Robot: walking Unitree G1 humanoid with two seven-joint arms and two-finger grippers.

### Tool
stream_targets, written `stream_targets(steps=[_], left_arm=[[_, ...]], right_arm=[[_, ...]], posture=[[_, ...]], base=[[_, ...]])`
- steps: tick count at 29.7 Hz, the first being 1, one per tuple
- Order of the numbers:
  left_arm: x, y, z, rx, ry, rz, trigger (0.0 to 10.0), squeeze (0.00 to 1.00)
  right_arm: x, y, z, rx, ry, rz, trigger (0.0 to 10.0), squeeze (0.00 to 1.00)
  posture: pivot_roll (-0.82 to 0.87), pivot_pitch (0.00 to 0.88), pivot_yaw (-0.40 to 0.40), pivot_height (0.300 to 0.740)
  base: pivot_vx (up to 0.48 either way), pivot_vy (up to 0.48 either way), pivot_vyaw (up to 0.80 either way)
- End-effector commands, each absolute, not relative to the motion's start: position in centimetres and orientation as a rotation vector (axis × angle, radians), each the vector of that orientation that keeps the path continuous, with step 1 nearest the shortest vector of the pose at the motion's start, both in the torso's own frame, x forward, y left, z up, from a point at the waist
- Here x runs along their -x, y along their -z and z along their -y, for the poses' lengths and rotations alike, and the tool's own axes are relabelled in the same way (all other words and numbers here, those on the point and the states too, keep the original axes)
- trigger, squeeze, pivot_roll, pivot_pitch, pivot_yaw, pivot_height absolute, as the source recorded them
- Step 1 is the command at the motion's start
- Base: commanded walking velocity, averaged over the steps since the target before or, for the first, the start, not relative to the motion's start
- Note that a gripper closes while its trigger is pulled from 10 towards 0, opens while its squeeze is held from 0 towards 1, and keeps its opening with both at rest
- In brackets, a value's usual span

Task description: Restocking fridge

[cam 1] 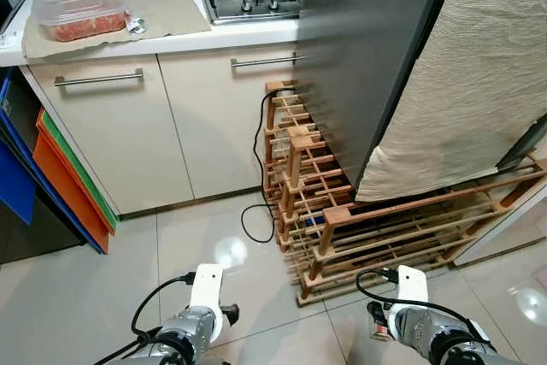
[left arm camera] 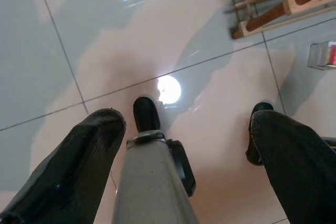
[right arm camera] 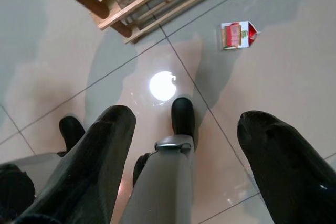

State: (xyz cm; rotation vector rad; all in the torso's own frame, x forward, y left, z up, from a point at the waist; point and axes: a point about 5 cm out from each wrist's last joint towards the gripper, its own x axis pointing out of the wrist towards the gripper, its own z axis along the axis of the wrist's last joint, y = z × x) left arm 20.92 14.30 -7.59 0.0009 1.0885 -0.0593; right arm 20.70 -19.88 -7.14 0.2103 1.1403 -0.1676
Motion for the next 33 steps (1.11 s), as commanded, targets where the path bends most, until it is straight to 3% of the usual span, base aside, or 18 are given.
stream_targets(steps=[1,7,8,9,14,22,24,28,29,30,32,33], left_arm=[[-21.2,7.4,-14.1,-0.007,0.100,-1.064,10.0,0.00],[-23.0,6.3,-13.5,0.010,0.173,-0.926,10.0,0.00],[-26.5,3.7,-13.1,-0.006,0.207,-0.825,10.0,0.00],[-28.0,2.4,-12.9,-0.021,0.218,-0.763,10.0,0.00],[-30.9,-0.7,-12.4,-0.045,0.248,-0.585,10.0,0.00],[-32.7,-4.2,-11.4,-0.016,0.268,-0.371,10.0,0.00],[-33.4,-6.8,-9.9,0.073,0.309,-0.260,10.0,0.00],[-34.1,-8.8,-8.7,0.069,0.340,-0.182,10.0,0.00],[-34.4,-10.2,-8.2,0.058,0.356,-0.130,10.0,0.00],[-34.4,-10.2,-8.2,0.058,0.356,-0.130,10.0,0.00],[-34.5,-11.6,-8.1,0.057,0.369,-0.087,10.0,0.00],[-34.5,-11.6,-8.1,0.057,0.369,-0.087,10.0,0.00]], right_arm=[[-20.9,7.0,20.2,-0.204,0.155,-1.115,10.0,0.00],[-21.4,6.7,20.3,-0.140,0.108,-1.054,10.0,0.00],[-21.6,6.6,20.4,-0.081,0.069,-1.044,10.0,0.00],[-21.8,6.4,20.4,-0.024,0.026,-1.026,10.0,0.00],[-22.3,6.2,20.4,0.025,0.017,-0.962,10.0,0.00],[-22.8,5.7,20.8,0.113,0.080,-0.857,10.0,0.00],[-23.3,5.1,21.0,0.191,0.099,-0.769,10.0,0.00],[-23.5,4.8,21.2,0.221,0.120,-0.723,10.0,0.00],[-25.0,0.8,22.1,0.243,0.141,-0.477,10.0,0.00],[-25.0,0.8,22.1,0.243,0.141,-0.477,10.0,0.00],[-23.8,-5.4,22.2,0.297,0.175,-0.273,10.0,0.00],[-23.8,-5.4,22.2,0.297,0.175,-0.273,10.0,0.00]], posture=[[0.02,0.001,-0.031,0.740],[0.02,0.000,-0.026,0.740],[0.02,0.000,-0.022,0.740],[0.03,0.000,-0.022,0.740],[0.02,0.000,-0.011,0.740],[0.01,0.000,0.004,0.740],[0.02,0.000,0.000,0.740],[0.02,0.000,-0.003,0.740],[0.02,0.000,-0.006,0.740],[0.02,0.000,-0.006,0.740],[0.02,0.000,-0.008,0.740],[0.02,0.000,-0.008,0.740]], base=[[0.000,0.000,0.00],[0.000,0.000,0.00],[0.000,0.000,0.00],[0.000,0.000,0.00],[0.000,0.000,0.00],[0.000,0.000,0.00],[0.000,0.000,0.00],[0.000,0.000,0.00],[0.000,0.000,0.00],[0.000,0.000,0.00],[0.000,0.000,0.00],[0.000,0.000,0.00]])
